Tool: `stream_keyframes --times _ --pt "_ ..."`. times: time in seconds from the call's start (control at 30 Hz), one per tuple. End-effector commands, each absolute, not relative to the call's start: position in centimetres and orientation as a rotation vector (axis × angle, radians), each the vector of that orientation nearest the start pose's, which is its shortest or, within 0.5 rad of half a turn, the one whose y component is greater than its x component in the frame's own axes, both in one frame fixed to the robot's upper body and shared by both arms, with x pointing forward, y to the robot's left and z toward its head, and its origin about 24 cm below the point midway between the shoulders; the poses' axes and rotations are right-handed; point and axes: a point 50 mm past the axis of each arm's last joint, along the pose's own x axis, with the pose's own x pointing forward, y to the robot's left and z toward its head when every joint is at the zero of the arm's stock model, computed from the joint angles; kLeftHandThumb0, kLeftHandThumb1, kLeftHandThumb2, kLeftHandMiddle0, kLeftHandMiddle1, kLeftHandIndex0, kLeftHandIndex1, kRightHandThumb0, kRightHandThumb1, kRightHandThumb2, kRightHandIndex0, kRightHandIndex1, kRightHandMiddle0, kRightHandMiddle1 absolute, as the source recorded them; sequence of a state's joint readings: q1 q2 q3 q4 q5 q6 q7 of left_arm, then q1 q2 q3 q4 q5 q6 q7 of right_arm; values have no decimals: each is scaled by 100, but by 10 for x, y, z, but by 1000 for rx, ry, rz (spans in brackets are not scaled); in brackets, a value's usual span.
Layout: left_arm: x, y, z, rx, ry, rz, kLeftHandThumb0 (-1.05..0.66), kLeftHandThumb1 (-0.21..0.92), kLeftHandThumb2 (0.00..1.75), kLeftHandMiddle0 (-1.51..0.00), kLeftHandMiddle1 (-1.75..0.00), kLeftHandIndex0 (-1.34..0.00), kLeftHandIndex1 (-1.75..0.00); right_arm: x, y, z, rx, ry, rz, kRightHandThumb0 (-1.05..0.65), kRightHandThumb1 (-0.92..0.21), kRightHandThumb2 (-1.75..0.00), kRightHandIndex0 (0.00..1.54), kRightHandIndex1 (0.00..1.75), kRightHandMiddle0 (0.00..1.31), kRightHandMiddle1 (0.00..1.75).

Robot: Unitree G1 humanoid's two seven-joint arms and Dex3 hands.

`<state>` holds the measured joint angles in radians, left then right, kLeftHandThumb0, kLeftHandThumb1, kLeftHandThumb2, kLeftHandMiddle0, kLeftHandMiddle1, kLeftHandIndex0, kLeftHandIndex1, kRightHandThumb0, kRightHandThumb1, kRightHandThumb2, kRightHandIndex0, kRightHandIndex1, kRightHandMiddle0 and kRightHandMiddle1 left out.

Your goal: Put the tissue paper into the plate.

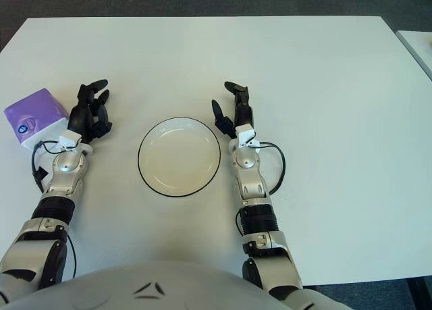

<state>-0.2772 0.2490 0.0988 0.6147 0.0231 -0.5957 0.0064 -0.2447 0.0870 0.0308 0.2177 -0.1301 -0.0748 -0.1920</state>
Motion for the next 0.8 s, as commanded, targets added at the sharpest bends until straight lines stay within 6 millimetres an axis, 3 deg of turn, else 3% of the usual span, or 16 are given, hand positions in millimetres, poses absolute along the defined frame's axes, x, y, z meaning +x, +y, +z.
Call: stream_keyframes --times 0.0,0.77 --pt "259 214 -10 224 -56 52 -61 92 91 -41 -2 0 -93 286 -114 29 -59 70 -85 -75 -92 -49 38 17 0 90" --pt "257 206 -4 229 -97 15 -61 92 91 -41 -1 0 -91 286 -112 29 -58 65 -87 -76 -92 -50 38 17 0 88"
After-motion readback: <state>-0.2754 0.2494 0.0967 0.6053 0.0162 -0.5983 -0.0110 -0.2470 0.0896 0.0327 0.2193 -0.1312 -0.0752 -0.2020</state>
